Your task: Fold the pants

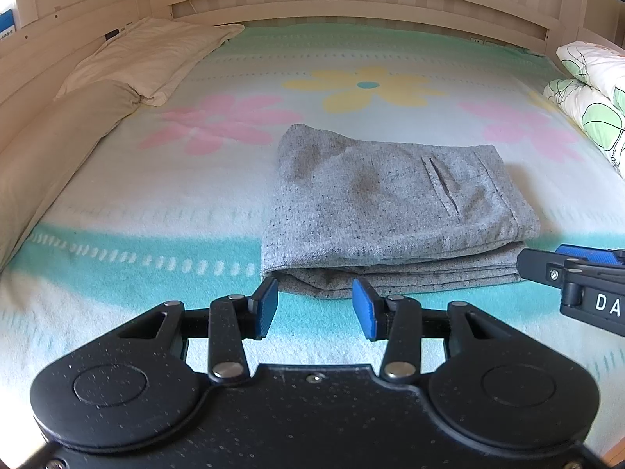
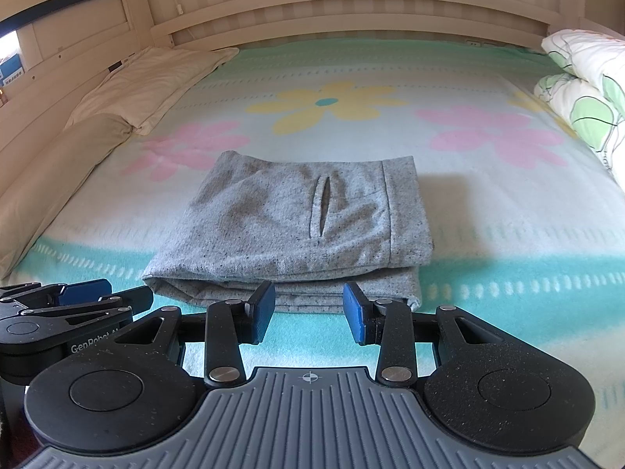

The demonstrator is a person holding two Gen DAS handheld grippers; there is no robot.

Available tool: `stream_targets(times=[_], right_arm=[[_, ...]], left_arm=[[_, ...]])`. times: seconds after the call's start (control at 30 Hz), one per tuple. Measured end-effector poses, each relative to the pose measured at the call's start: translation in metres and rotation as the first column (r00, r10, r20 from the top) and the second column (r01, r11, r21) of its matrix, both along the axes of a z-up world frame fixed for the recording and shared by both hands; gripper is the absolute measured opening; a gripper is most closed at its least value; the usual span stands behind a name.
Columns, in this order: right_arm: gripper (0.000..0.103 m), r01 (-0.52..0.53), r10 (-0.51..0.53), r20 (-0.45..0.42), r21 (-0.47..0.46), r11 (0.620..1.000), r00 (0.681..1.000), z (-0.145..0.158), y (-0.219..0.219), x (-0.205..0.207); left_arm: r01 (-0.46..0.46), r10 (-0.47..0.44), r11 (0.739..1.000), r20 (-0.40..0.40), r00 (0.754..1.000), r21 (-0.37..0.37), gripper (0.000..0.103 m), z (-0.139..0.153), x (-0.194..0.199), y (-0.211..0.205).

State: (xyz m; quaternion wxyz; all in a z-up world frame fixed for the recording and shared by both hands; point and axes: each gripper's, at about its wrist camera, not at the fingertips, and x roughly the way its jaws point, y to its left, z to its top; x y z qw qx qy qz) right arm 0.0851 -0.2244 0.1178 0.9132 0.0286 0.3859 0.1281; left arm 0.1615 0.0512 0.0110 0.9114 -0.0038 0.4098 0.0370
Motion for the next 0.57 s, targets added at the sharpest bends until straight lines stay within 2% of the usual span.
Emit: stream_targets(times=[0.57], right_arm=[[0.037, 0.001, -0.001, -0.001, -0.001, 1.0, 1.0, -0.0005, 0.0005, 0.0001]], left_arm=[[-0.007, 0.007, 1.0, 0.006, 1.0, 0.018, 0.052, -0.0003, -0.0011, -0.0017]])
